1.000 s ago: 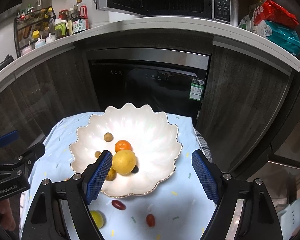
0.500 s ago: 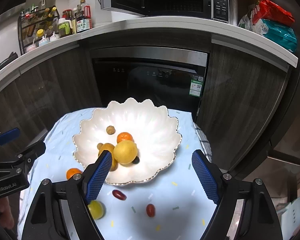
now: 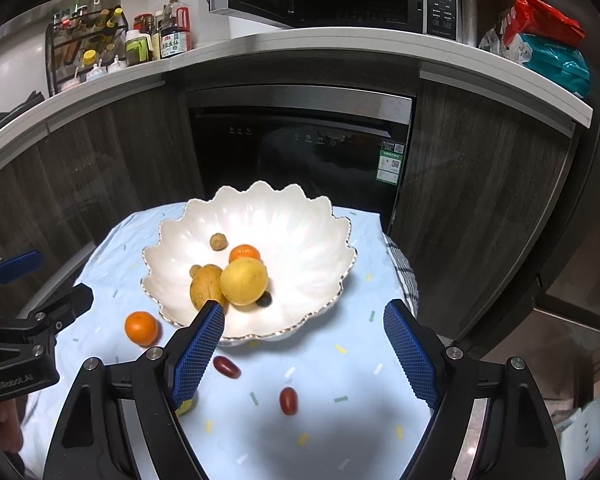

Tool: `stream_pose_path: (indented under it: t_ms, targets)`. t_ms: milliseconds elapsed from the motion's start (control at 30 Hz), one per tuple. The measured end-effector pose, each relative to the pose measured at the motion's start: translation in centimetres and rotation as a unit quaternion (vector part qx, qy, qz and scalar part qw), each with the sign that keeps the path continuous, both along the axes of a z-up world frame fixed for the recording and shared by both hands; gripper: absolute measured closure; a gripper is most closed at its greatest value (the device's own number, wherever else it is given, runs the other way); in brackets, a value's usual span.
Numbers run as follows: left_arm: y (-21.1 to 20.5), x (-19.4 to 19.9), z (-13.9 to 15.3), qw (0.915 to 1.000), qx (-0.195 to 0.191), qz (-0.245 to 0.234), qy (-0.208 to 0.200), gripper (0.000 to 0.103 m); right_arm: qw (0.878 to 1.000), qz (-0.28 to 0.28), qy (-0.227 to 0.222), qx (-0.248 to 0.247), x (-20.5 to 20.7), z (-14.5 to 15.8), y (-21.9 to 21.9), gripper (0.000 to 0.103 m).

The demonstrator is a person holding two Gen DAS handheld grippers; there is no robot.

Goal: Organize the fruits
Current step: 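Withdraw both tools from the bowl toward the green fruit and red dates, then grasp the green fruit with the left tool while the right tool grasps a red date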

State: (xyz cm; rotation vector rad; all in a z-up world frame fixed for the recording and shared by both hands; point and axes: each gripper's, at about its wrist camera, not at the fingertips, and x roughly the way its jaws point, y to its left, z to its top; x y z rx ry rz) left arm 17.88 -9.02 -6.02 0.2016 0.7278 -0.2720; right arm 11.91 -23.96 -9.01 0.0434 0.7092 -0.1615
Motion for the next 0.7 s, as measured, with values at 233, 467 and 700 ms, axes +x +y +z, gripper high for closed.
stream_pose_path:
  t_ms: [233,467,700]
  targets:
    - [-0.2,-0.9,-1.1,0.9999,0.003,-0.011,0.005,0.011,1.0,0.007,0.004,-0.006,-0.6,-1.1,-0.1,0.02]
    - [-0.7,-1.5,-2.4,0.9997,0.011,-0.021,0.002,0.011,1.0,0.017,0.011,-0.011,-0.9,-2.6,0.0,0.02]
    - [-1.1,-1.9,-3.9,0.9995,0.009,-0.028,0.006,0.011,1.0,0.019,0.022,-0.007,-1.1,-4.3,-0.2,0.02]
